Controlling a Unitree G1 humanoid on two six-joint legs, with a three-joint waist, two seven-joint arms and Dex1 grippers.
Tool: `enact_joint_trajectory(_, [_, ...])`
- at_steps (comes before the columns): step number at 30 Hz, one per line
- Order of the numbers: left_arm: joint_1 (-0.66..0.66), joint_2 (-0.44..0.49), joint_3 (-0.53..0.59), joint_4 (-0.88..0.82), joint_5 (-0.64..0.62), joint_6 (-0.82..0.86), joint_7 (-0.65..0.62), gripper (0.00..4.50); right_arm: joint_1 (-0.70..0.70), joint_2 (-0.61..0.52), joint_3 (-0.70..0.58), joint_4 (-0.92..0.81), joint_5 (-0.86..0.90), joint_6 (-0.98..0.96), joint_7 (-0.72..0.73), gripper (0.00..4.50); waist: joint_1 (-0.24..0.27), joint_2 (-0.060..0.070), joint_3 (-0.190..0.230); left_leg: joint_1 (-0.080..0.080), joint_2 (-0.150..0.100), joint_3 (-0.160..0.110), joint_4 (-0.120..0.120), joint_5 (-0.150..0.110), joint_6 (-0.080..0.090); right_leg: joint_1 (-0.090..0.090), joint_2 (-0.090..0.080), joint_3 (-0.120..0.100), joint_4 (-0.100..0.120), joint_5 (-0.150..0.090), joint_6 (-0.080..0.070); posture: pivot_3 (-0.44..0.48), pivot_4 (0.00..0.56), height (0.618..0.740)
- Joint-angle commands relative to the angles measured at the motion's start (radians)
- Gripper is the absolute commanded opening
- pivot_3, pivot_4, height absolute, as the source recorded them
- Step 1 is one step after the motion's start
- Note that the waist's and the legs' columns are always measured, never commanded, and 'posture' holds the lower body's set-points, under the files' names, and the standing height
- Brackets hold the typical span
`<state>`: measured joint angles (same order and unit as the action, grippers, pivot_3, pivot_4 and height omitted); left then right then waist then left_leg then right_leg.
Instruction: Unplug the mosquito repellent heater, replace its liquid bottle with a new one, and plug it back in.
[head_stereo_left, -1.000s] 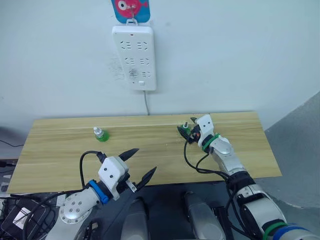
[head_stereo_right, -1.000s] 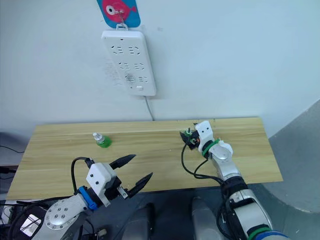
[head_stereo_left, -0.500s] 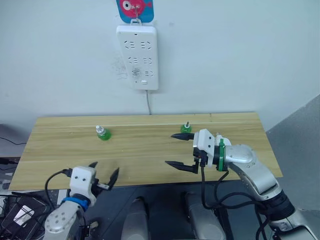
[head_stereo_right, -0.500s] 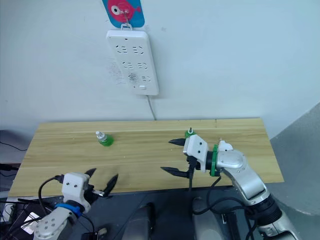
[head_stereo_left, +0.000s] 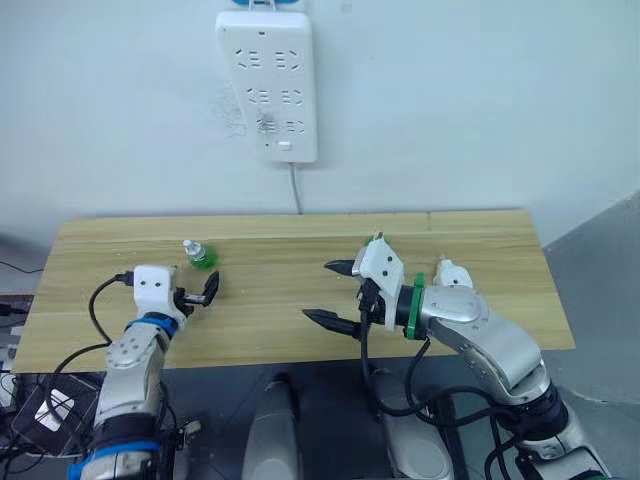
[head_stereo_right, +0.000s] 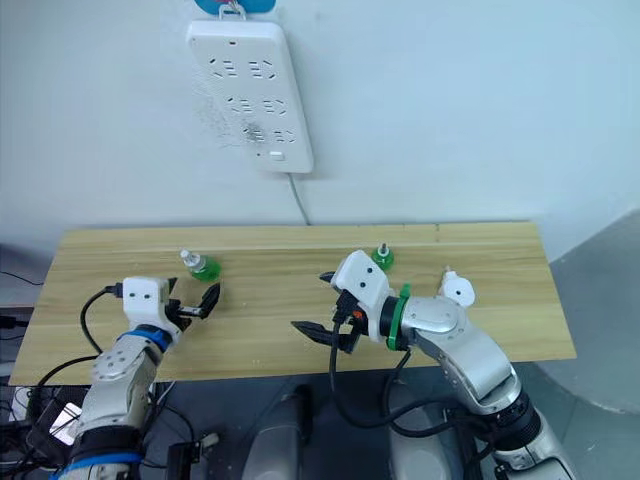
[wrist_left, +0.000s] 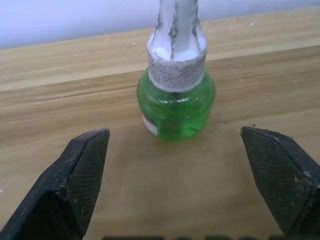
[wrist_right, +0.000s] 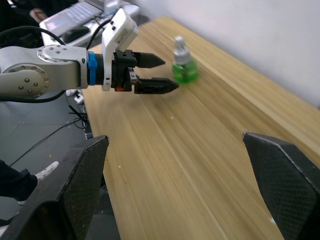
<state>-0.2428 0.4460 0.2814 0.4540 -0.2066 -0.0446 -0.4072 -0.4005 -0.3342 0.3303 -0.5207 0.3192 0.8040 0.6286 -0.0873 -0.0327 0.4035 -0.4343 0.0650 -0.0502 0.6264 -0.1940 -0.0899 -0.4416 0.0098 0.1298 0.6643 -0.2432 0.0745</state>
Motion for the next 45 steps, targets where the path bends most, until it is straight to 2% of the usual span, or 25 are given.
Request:
enact_joint_trajectory(1, [-0.05, 0.007, -0.015, 0.112, 0.03, -0.082, -0.012, 4.5, 0.014, -0.012, -0.022, -0.087, 0.044, 0.062, -0.017, 4.47, 0.0, 0.0, 0.005, 0.0, 0.0, 0.0, 0.0, 0.0, 0.0, 0.0, 0.0, 0.0, 0.0, 0.0, 0.0, -0.224, 0.539, 0.74])
enact_joint_trajectory(9, [-0.124, -0.011, -0.026, 0.257, 0.042, -0.189, -0.015, 4.5, 0.031, -0.027, -0.039, -0.128, 0.083, 0.131, -0.037, 4.47, -0.006, 0.0, 0.015, 0.001, 0.0, 0.001, 0.0, 0.0, -0.001, 0.001, -0.001, 0.001, 0.0, 0.0, 0.001, -0.229, 0.54, 0.74])
enact_joint_trajectory(12, [-0.123, -0.017, -0.024, 0.274, 0.04, -0.212, -0.011, 3.93, 0.025, -0.034, -0.046, -0.127, 0.093, 0.135, -0.038, 4.5, -0.007, 0.0, 0.016, 0.001, -0.001, 0.001, 0.0, 0.001, -0.001, 0.001, -0.002, 0.001, -0.001, -0.002, -0.001, -0.228, 0.533, 0.74])
enact_joint_trajectory(17, [-0.125, -0.009, -0.022, 0.306, 0.051, -0.249, 0.004, 2.35, 0.028, -0.056, -0.055, -0.13, 0.099, 0.133, -0.033, 4.5, -0.015, -0.001, 0.016, 0.001, -0.001, 0.001, -0.001, 0.001, -0.002, 0.001, -0.002, 0.001, -0.002, -0.001, -0.001, -0.24, 0.517, 0.74])
enact_joint_trajectory(18, [-0.126, -0.007, -0.02, 0.312, 0.052, -0.255, 0.007, 2.19, 0.032, -0.063, -0.059, -0.136, 0.102, 0.136, -0.033, 4.5, -0.018, -0.001, 0.016, 0.001, -0.001, 0.001, -0.002, 0.001, -0.002, 0.001, -0.002, 0.001, -0.002, -0.001, 0.0, -0.24, 0.517, 0.74])
enact_joint_trajectory(22, [-0.108, -0.008, -0.032, 0.3, 0.062, -0.286, 0.009, 2.18, 0.054, -0.098, -0.068, -0.152, 0.111, 0.126, -0.028, 4.5, -0.025, -0.001, 0.015, 0.001, -0.001, 0.001, -0.002, 0.001, -0.002, 0.001, -0.002, 0.001, -0.002, -0.001, -0.001, -0.232, 0.493, 0.74])
enact_joint_trajectory(24, [-0.069, -0.012, -0.053, 0.22, 0.065, -0.287, -0.017, 2.18, 0.075, -0.137, -0.07, -0.173, 0.112, 0.102, -0.007, 4.5, -0.027, -0.002, 0.015, 0.001, -0.001, 0.002, -0.003, 0.001, -0.002, 0.001, -0.002, 0.001, -0.003, -0.001, -0.001, -0.217, 0.474, 0.74])
enact_joint_trajectory(27, [0.015, 0.0, -0.141, 0.001, 0.067, -0.254, -0.131, 2.18, 0.103, -0.195, -0.088, -0.206, 0.127, 0.061, 0.039, 4.5, -0.025, -0.003, 0.013, 0.001, -0.002, 0.003, -0.007, 0.001, -0.002, 0.0, -0.004, 0.001, -0.007, 0.0, 0.001, -0.192, 0.433, 0.74])
enact_joint_trajectory(30, [0.073, 0.029, -0.226, -0.268, 0.001, -0.089, -0.252, 2.18, 0.121, -0.235, -0.134, -0.236, 0.168, 0.051, 0.074, 4.5, -0.017, -0.005, 0.012, 0.001, -0.002, 0.002, -0.012, 0.002, -0.005, 0.0, -0.005, -0.001, -0.008, 0.0, 0.001, -0.186, 0.413, 0.74])
enact_joint_trajectory(31, [0.081, 0.049, -0.261, -0.346, -0.024, -0.029, -0.311, 2.18, 0.124, -0.245, -0.143, -0.239, 0.177, 0.045, 0.084, 4.5, -0.016, -0.006, 0.011, 0.001, -0.002, 0.001, -0.014, 0.004, -0.008, -0.001, -0.005, -0.001, -0.008, 0.0, 0.001, -0.185, 0.387, 0.74])
enact_joint_trajectory(35, [0.055, 0.155, -0.38, -0.595, -0.127, 0.208, -0.519, 2.18, 0.093, -0.239, -0.181, -0.242, 0.233, 0.076, 0.071, 4.5, -0.024, -0.013, 0.001, 0.001, -0.002, 0.0, -0.015, 0.004, -0.008, -0.001, -0.004, -0.002, -0.008, 0.0, 0.001, -0.195, 0.343, 0.74])
enact_joint_trajectory(39, [-0.022, 0.204, -0.409, -0.668, -0.191, 0.358, -0.596, 2.18, 0.046, -0.203, -0.163, -0.228, 0.236, 0.11, 0.011, 4.5, -0.031, -0.014, -0.011, 0.0, -0.002, 0.0, -0.015, 0.004, -0.007, -0.002, -0.004, -0.002, -0.009, 0.0, 0.001, -0.208, 0.299, 0.74])
enact_joint_trajectory(45, [-0.101, 0.21, -0.435, -0.666, -0.192, 0.419, -0.65, 2.18, -0.024, -0.104, -0.098, -0.161, 0.192, 0.084, -0.053, 4.5, -0.053, -0.017, -0.025, -0.002, -0.002, -0.001, -0.017, 0.004, -0.007, -0.004, -0.003, -0.004, -0.009, 0.0, 0.001, -0.213, 0.273, 0.74])
